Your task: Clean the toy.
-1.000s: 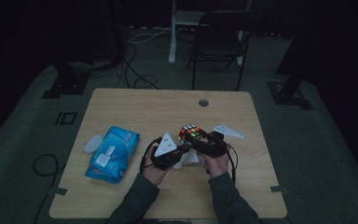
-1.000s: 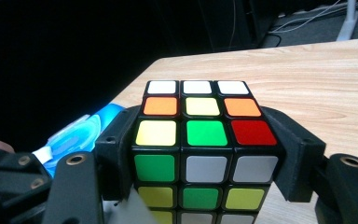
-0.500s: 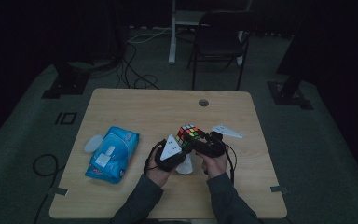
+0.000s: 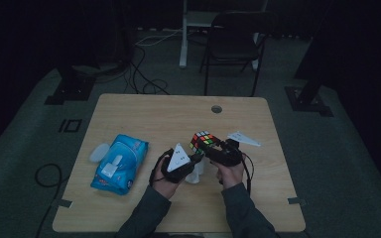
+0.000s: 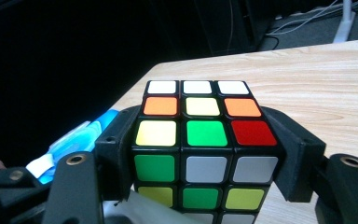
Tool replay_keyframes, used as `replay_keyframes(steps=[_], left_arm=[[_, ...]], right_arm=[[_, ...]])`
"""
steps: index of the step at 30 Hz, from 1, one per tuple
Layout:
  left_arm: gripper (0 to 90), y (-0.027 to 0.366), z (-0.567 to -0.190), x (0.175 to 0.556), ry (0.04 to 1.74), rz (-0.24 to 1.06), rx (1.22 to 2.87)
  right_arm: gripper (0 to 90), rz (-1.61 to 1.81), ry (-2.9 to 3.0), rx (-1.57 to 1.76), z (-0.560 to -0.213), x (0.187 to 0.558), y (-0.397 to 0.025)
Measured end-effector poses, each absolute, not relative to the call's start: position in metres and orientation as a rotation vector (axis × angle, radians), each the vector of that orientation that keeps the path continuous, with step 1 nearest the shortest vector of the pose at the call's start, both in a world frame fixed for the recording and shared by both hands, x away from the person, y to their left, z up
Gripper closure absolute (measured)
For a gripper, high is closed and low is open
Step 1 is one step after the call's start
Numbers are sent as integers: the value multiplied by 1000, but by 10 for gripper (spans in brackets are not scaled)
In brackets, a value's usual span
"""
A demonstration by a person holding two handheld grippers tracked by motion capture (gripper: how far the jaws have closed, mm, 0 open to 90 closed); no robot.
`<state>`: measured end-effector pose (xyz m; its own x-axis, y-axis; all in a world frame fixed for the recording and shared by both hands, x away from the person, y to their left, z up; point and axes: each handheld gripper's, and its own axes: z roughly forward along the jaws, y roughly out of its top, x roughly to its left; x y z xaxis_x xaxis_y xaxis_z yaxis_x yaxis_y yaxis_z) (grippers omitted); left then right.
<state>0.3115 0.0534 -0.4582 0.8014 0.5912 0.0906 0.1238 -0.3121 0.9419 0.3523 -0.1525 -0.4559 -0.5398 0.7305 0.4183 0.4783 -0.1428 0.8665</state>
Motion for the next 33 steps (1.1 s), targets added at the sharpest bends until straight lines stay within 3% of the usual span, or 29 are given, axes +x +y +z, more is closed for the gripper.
replay_keyframes(steps=[33], left_arm=[[899, 99, -421, 325, 666, 659, 1678]], right_arm=[[341, 1543, 2240, 1221, -500, 319, -133]])
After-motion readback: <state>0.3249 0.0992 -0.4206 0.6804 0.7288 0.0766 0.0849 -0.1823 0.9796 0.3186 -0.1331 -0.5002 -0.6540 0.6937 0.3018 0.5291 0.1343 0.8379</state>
